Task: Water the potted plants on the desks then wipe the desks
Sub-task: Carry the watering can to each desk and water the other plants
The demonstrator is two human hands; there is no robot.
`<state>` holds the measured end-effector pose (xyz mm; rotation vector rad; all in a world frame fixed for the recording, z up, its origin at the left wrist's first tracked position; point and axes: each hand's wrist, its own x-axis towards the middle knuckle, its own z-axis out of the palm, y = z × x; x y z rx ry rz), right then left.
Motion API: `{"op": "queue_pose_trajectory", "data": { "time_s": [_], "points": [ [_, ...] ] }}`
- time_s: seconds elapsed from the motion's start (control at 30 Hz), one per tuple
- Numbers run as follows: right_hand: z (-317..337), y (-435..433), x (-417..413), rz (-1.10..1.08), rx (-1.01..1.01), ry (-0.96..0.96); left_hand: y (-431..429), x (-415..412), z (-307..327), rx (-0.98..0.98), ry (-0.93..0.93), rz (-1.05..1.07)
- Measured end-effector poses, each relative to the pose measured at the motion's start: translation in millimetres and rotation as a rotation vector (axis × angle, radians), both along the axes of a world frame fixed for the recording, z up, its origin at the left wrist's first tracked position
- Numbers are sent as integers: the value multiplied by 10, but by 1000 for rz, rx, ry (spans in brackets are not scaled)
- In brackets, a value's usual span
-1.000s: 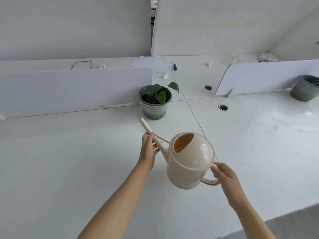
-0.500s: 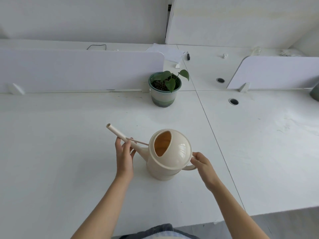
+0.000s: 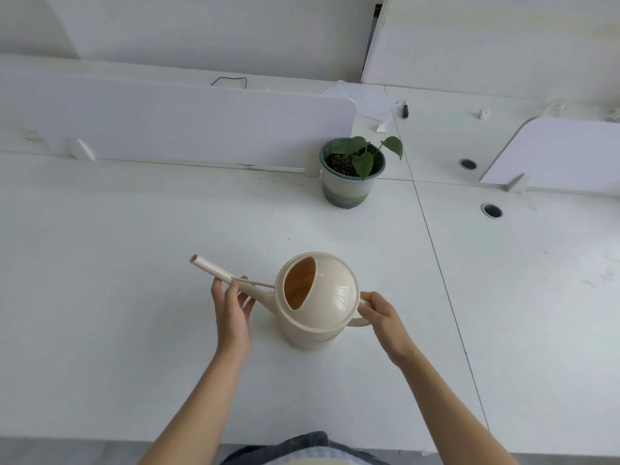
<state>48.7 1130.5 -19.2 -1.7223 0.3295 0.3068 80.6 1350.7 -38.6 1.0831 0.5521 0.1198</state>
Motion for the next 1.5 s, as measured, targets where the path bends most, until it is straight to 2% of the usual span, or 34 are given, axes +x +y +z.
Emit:
{"op": "queue_pose_trajectory", "data": {
  "time_s": [0.1, 0.23, 0.43, 0.6, 0.77, 1.0, 1.27, 1.37, 1.5],
  "points": [
    [-6, -23, 6, 31, -12, -4, 37, -46, -14, 69, 26, -31],
    [-13, -100, 24, 48, -32, -12, 95, -150, 77, 260, 102, -43],
    [146, -359, 159, 7, -112, -117, 196, -238, 435, 389, -26, 55],
    [310, -527, 481, -71, -97, -201, -53, 235, 636, 450, -123, -59],
    [442, -629, 920, -226, 3, -263, -519, 854, 698, 513, -179, -228],
    [383, -714, 1726, -344, 31, -208, -984, 1733, 539, 526, -127, -349],
    [158, -731, 2500, -399, 73, -167, -1226, 2519, 161, 443, -43, -398],
    [78, -663, 2630, -374, 124, -203, -1303, 2720, 79, 396, -50, -438],
    [-59, -563, 2716, -297, 80, -275, -1397, 2833, 48, 334, -90, -503]
  ]
}}
